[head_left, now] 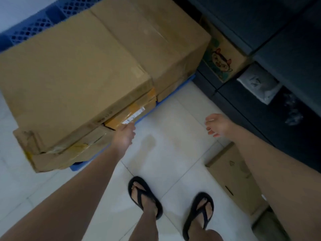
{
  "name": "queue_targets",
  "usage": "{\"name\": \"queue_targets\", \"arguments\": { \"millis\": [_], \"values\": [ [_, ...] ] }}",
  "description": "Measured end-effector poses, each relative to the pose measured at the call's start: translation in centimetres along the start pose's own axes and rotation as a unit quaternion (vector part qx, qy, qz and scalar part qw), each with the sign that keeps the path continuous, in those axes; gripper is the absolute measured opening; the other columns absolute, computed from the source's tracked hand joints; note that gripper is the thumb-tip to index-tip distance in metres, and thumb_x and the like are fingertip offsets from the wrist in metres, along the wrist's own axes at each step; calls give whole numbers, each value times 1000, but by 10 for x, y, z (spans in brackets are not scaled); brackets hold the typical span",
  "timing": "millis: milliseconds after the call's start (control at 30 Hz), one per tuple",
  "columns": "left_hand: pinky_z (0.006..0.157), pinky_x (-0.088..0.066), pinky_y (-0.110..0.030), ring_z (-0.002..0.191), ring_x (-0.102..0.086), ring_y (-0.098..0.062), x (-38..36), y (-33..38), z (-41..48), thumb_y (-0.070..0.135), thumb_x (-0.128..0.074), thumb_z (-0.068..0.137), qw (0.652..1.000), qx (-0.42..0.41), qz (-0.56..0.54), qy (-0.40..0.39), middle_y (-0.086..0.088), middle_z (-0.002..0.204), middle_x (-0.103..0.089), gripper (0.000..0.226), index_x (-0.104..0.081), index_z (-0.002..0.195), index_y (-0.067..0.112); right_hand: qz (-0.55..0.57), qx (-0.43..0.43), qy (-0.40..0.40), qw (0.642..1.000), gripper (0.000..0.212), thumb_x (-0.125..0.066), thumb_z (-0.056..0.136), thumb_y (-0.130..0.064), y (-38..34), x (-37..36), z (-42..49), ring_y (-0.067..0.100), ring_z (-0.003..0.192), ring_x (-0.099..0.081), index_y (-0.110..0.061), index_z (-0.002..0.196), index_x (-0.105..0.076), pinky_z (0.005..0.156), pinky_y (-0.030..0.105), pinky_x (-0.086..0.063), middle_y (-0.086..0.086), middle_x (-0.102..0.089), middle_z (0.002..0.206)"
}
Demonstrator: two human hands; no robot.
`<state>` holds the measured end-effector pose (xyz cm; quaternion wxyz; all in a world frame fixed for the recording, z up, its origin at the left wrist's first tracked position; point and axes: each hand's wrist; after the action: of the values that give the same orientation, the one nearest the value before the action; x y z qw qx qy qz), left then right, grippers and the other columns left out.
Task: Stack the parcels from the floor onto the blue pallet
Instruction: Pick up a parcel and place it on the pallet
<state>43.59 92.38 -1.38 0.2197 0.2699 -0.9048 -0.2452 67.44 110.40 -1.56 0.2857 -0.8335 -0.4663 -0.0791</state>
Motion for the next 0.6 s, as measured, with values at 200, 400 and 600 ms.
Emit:
{"name": "queue_targets", "arguments": {
  "millis": [200, 400, 600],
  "values": [
    [46, -34, -21, 56, -40, -15, -116, -12, -21, 24, -48, 96, 994, 1, 93, -55, -4, 67, -44, 13, -53, 89, 15, 156, -128, 59, 978, 27, -48, 96, -17, 173, 69, -8, 27, 85, -62, -4, 120, -53, 76, 37, -51, 19, -64, 102],
    [33, -27, -13, 52, -39, -11, -273, -93, -28, 25, -39, 100, 960, 62, 209, -175, -1, 66, -40, 32, -45, 70, 17, 224, -231, 111, 940, 17, -50, 94, -18, 339, 106, -2, 22, 65, -59, -13, 80, -55, 61, 30, -50, 11, -61, 75],
    [84, -44, -32, 94, -58, -29, -389, -200, 10, 30, -51, 94, 890, -39, 386, -239, -17, 96, -56, 29, -57, 96, 2, 338, -294, 216, 867, 27, -44, 95, -26, 472, 61, 47, 31, 80, -64, -8, 113, -53, 62, 32, -52, 18, -62, 98]
  ]
}}
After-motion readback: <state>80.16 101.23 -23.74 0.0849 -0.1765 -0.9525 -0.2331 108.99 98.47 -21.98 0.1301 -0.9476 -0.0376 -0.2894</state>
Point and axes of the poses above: each hand's wrist, its own z-axis towards the middle knuckle, its own x-axis out of the back of the hand, y = z × x
